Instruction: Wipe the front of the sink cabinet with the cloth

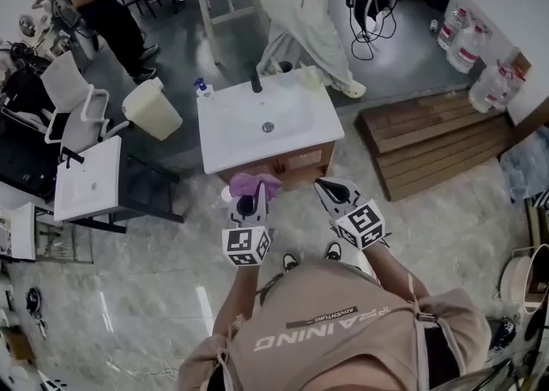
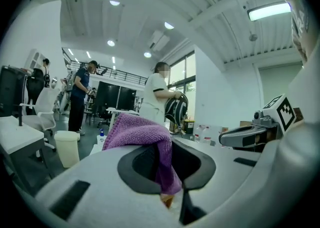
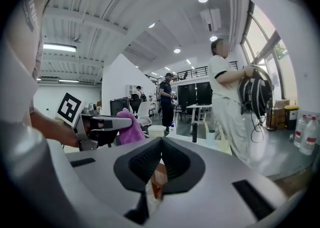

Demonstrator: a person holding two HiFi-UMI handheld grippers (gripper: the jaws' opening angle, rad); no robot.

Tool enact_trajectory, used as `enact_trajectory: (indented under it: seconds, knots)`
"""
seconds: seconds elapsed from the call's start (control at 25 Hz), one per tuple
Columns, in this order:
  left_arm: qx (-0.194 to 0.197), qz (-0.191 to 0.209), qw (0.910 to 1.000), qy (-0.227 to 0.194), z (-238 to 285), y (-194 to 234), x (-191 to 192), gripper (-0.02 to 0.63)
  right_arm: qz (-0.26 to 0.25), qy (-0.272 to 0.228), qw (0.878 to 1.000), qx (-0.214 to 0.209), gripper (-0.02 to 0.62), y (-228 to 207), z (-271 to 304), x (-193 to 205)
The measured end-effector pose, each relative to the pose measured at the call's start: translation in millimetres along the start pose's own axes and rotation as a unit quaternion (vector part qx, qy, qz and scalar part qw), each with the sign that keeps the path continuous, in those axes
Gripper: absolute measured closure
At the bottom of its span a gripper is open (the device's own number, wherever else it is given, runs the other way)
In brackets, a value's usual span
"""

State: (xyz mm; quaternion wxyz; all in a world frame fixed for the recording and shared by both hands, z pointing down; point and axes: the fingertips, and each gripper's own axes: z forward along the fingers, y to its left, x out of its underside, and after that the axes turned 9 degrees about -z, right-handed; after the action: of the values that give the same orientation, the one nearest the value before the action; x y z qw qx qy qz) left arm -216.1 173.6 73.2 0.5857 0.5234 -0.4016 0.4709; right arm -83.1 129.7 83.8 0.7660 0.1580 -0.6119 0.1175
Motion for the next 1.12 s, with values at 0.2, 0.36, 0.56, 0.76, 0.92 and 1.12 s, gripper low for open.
enact_trajectory:
  seconds: [0.2, 0.36, 0.56, 0.76, 0.92, 1.12]
  knots:
    - [0.008, -0.003, 0.9999, 0.010, -2.5, 0.5, 5.0, 0.569, 0.010, 0.000, 1.000, 0.000, 0.584, 8.6, 0.1, 2.8]
    - [0.007, -0.010, 0.9999, 0.010, -2.4, 1.3, 5.4, 0.569, 0.006, 0.005, 1.000, -0.001, 0.584, 8.5, -2.7, 4.3]
    - [0.008, -0.007, 0.9999, 0.011, -1.8, -0.1, 4.3, 0.569, 0.002, -0.001, 1.000, 0.000, 0.584, 3.5, -3.4, 3.2]
    - [0.007, -0.006, 0.9999, 0.013, -3.6, 0.2, 3.6, 0.569, 0.002, -0.001, 1.000, -0.006, 0.584, 6.1, -2.3, 2.7]
    - [0.004, -0.009, 0.9999, 0.014, -4.1, 5.7, 3.8, 0.569, 0.002, 0.000, 1.000, -0.012, 0.584, 9.1, 1.2, 2.3]
    - [0.001, -0.005, 0.9999, 0.013, -0.9, 11.1, 6.1, 0.569, 0.008, 0.003, 1.000, -0.012, 0.584, 7.1, 6.4, 7.4]
